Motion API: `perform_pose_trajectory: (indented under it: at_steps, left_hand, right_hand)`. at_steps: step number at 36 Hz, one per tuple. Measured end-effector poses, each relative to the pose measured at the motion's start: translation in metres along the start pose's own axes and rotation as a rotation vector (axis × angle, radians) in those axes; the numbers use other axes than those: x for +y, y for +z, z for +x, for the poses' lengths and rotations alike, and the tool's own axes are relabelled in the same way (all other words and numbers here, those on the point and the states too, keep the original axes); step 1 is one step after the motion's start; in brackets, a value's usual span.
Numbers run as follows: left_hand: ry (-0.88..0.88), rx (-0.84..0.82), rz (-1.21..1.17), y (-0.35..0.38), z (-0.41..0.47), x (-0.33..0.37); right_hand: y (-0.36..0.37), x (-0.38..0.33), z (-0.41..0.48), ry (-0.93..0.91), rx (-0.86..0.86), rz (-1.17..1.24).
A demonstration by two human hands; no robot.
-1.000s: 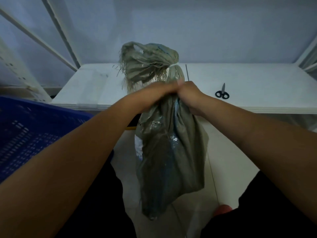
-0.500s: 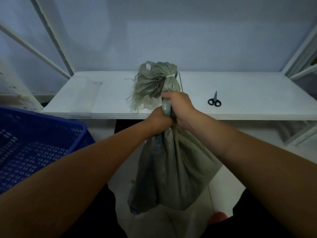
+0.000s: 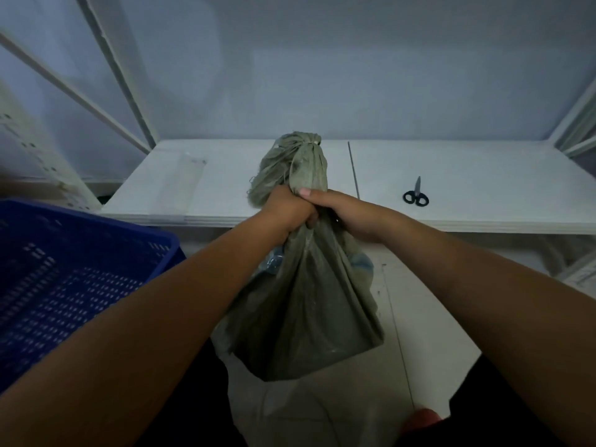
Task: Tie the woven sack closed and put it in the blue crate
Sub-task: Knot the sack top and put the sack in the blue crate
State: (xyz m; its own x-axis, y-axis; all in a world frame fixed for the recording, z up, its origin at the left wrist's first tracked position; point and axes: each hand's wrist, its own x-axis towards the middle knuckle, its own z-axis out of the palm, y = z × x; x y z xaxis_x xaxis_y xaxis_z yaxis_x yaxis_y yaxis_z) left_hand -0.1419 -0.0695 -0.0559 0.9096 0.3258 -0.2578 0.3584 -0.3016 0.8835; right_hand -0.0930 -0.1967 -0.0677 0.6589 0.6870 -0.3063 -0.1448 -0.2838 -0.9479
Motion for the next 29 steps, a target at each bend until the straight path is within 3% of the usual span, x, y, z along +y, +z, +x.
perform_pose_trajectory:
  at_steps: [3,7,11,14,21,29]
  left_hand:
    - [0.018,-0.025,0.132,-0.006,0.003,-0.003]
    - [0.243,0.024,0.383,-0.006,0.012,-0.011]
    - [0.368,0.014,0.453,-0.013,0.015,-0.015]
    - [0.437,-0.043,0.52,-0.019,0.015,-0.016]
    - [0.416,-0.22,0.733,-0.013,0.01,-0.031]
    - [0.266,-0.349,0.468,-0.008,0.013,-0.042]
  right_hand:
    - [-0.004,-0.002,-0.005,-0.017,0.014,-0.007]
    - [-0.007,-0.001,-0.003,-0.121,0.141,-0.047]
    - [-0.002,-0.001,0.001,-0.169,0.255,-0.052]
    - [-0.001,-0.007,0.003,-0.146,0.254,0.074]
    - [-0.005,-0.026,0.0,-0.127,0.115,0.479]
    - [-0.004,-0.037,0.004,-0.215,0.209,0.684]
